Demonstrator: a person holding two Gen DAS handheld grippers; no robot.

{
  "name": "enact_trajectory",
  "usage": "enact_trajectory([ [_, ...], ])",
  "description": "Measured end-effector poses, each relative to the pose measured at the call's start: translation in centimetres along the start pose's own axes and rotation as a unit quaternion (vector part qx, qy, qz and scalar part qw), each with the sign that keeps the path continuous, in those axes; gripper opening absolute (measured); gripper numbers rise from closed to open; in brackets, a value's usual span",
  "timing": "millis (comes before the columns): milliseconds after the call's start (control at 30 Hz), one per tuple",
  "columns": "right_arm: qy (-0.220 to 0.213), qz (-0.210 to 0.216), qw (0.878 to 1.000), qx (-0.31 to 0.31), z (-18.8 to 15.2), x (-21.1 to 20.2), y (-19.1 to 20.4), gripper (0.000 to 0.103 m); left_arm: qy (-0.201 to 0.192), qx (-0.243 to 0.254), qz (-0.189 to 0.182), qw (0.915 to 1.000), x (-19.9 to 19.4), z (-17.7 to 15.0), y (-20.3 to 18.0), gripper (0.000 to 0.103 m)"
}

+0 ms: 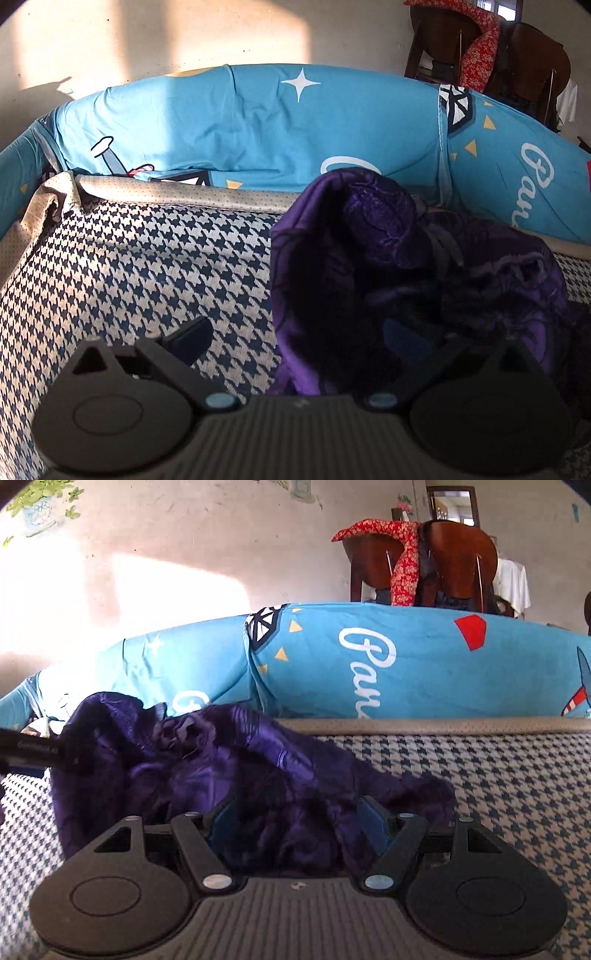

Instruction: Fold clothes

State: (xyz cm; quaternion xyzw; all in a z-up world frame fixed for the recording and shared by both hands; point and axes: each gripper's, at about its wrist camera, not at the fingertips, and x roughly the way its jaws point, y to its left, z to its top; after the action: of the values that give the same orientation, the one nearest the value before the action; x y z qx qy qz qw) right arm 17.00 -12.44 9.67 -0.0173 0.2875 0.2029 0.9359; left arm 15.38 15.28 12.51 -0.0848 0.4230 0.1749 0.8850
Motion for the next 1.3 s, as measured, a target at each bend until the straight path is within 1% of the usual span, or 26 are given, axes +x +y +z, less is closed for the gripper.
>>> enact_trajectory([
  [200, -0.009, -0.014, 1.0, 0.0, 1.0, 3.0, 0.2, 0.071, 0.013, 0.011, 0.002, 0.9999, 1.0, -0.3, -0.4, 0.103],
  [300, -0.007, -0.006, 1.0, -0.008, 1.4, 4.5, 0.6, 0.071, 0.023, 0.02, -0.003, 0.9995, 1.5, -0.4, -0.7, 0.103],
  [367, -0.004, -0.009, 1.0, -0.013, 1.7, 5.6, 1.0, 0.071, 0.029, 0.025, -0.009, 0.9992, 1.9, -0.4, -0.8, 0.103],
  [400, -0.003, -0.007, 1.0, -0.012, 1.8, 6.0, 1.1, 0.071, 0.029, 0.028, -0.008, 0.9992, 2.1, -0.4, -0.8, 0.103],
  [467, -0.002, -0.004, 1.0, -0.008, 2.0, 6.9, 1.3, 0.069, 0.019, 0.032, 0.01, 0.9993, 2.4, -0.1, -0.8, 0.103],
  [500, -0.001, 0.001, 1.0, -0.002, 2.1, 7.3, 1.3, 0.065, 0.015, 0.034, 0.019, 0.9991, 2.5, 0.0, -0.9, 0.103],
  [567, 0.001, 0.004, 1.0, 0.009, 2.4, 8.0, 1.3, 0.039, 0.005, 0.038, 0.036, 0.9986, 2.7, 0.2, -0.9, 0.101],
  [600, 0.002, 0.002, 1.0, 0.015, 2.6, 8.3, 1.3, 0.034, 0.001, 0.04, 0.045, 0.9982, 2.9, 0.4, -0.9, 0.096],
  [667, -0.002, 0.0, 0.999, 0.035, 2.9, 8.8, 1.0, 0.015, -0.009, 0.045, 0.062, 0.997, 3.1, 0.6, -0.9, 0.089],
  [700, -0.006, -0.001, 0.999, 0.049, 3.2, 9.0, 0.7, 0.013, -0.014, 0.047, 0.071, 0.9963, 3.2, 0.8, -0.9, 0.087],
  [800, -0.025, -0.009, 0.996, 0.088, 4.0, 9.0, -0.3, 0.011, -0.028, 0.053, 0.097, 0.9935, 3.6, 1.2, -1.0, 0.083],
  [900, -0.045, -0.016, 0.991, 0.129, 5.1, 8.9, -1.4, 0.01, -0.047, 0.056, 0.135, 0.9881, 3.8, 1.8, -0.9, 0.083],
  [1000, -0.053, -0.019, 0.985, 0.163, 5.6, 8.8, -2.1, 0.011, -0.061, 0.047, 0.152, 0.9854, 3.6, 2.4, -0.6, 0.084],
  [1133, -0.054, -0.025, 0.984, 0.17, 5.7, 8.8, -2.0, 0.011, -0.077, 0.028, 0.158, 0.9841, 3.0, 3.0, 0.2, 0.085],
  [1200, -0.057, -0.021, 0.983, 0.17, 5.8, 8.6, -2.0, 0.011, -0.085, 0.028, 0.164, 0.9825, 2.7, 3.3, 0.2, 0.085],
  [1233, -0.057, -0.019, 0.983, 0.171, 5.8, 8.5, -2.0, 0.014, -0.089, 0.032, 0.167, 0.9814, 2.6, 3.4, 0.1, 0.086],
  [1267, -0.053, -0.016, 0.984, 0.17, 5.9, 8.3, -2.0, 0.016, -0.092, 0.035, 0.171, 0.9802, 2.5, 3.5, 0.0, 0.089],
  [1300, -0.049, -0.014, 0.984, 0.169, 6.0, 8.2, -2.0, 0.016, -0.096, 0.039, 0.175, 0.9791, 2.4, 3.6, 0.0, 0.092],
])
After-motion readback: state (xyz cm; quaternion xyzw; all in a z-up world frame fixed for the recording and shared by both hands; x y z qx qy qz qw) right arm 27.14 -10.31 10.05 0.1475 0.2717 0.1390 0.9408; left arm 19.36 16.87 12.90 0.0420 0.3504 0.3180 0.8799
